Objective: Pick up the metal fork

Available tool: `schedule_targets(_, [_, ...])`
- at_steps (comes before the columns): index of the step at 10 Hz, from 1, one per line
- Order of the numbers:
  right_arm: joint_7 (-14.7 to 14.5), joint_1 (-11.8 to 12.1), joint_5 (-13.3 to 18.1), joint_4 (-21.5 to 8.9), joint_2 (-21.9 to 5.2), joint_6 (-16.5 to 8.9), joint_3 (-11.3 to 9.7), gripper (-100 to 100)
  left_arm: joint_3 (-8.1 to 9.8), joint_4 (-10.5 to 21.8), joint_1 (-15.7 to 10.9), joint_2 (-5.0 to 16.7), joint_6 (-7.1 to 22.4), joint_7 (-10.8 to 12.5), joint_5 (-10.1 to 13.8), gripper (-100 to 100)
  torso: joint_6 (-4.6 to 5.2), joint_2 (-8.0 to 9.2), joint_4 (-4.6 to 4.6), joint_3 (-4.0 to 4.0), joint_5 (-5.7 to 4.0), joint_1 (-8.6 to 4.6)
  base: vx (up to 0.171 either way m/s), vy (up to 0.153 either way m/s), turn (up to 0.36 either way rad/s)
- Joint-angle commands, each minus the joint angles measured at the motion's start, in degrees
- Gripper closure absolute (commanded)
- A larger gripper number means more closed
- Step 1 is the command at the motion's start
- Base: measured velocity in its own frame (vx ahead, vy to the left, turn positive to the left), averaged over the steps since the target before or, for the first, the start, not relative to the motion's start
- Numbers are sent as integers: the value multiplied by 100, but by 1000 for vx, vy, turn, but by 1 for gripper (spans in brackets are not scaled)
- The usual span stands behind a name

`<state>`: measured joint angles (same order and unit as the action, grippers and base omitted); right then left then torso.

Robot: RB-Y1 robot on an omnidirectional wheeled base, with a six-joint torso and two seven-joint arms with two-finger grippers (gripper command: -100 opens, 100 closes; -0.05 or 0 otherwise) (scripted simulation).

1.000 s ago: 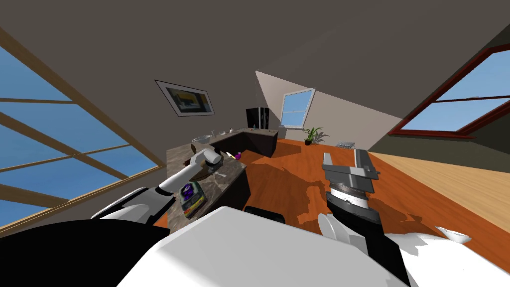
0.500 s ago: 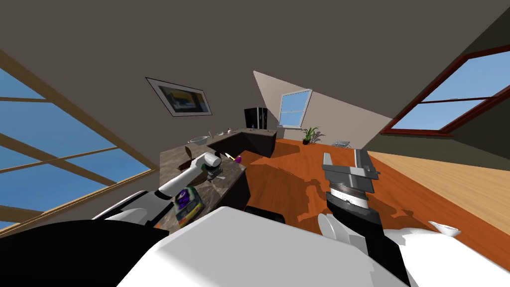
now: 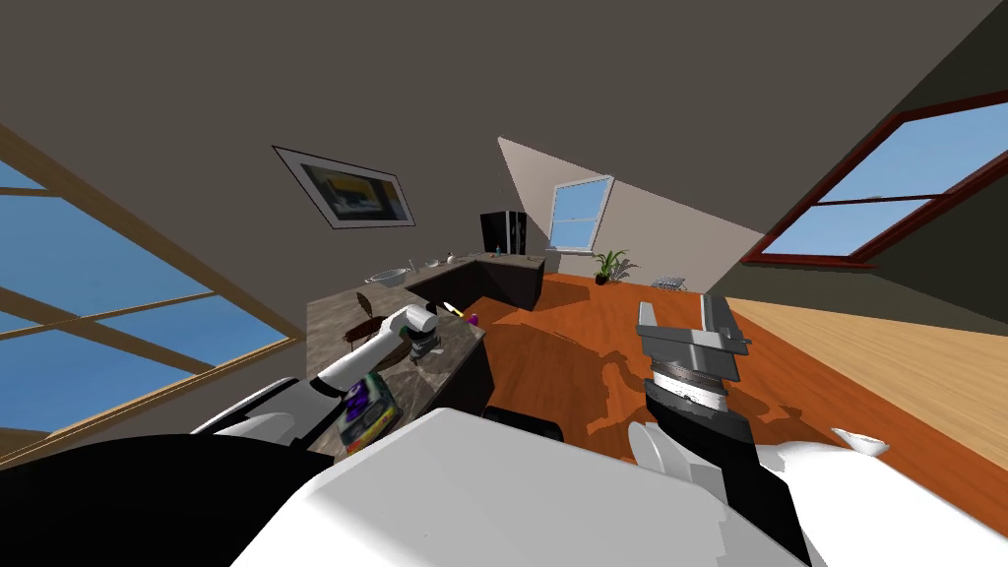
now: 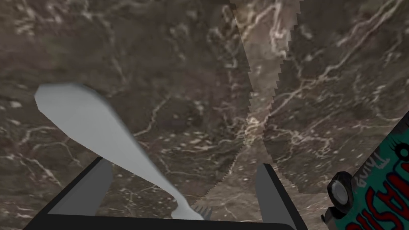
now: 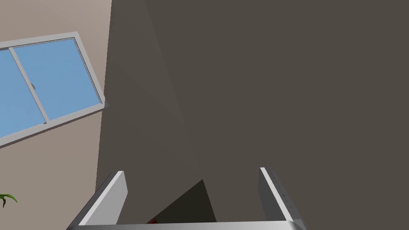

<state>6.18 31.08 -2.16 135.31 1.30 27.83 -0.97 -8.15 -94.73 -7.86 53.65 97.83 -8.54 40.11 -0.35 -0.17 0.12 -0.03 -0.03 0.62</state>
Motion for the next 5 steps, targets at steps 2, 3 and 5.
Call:
schedule_targets(2, [0, 0, 0, 0, 0, 0, 0, 0, -6, 9, 2, -5, -23, -3, -8, 100, -1, -2, 0, 0, -1, 2, -5, -4, -4])
schedule_targets(3, [0, 0, 0, 0, 0, 0, 0, 0, -5, 8, 1, -5, -21, -2, -7, 100, -2, -4, -1, -2, 0, 4, 0, 0, 0])
schedule_targets(5, [0, 0, 0, 0, 0, 0, 0, 0, 1, 14, 3, -3, -13, 10, -6, 100, 5, -2, 0, -1, 4, 10, 0, 0, 5])
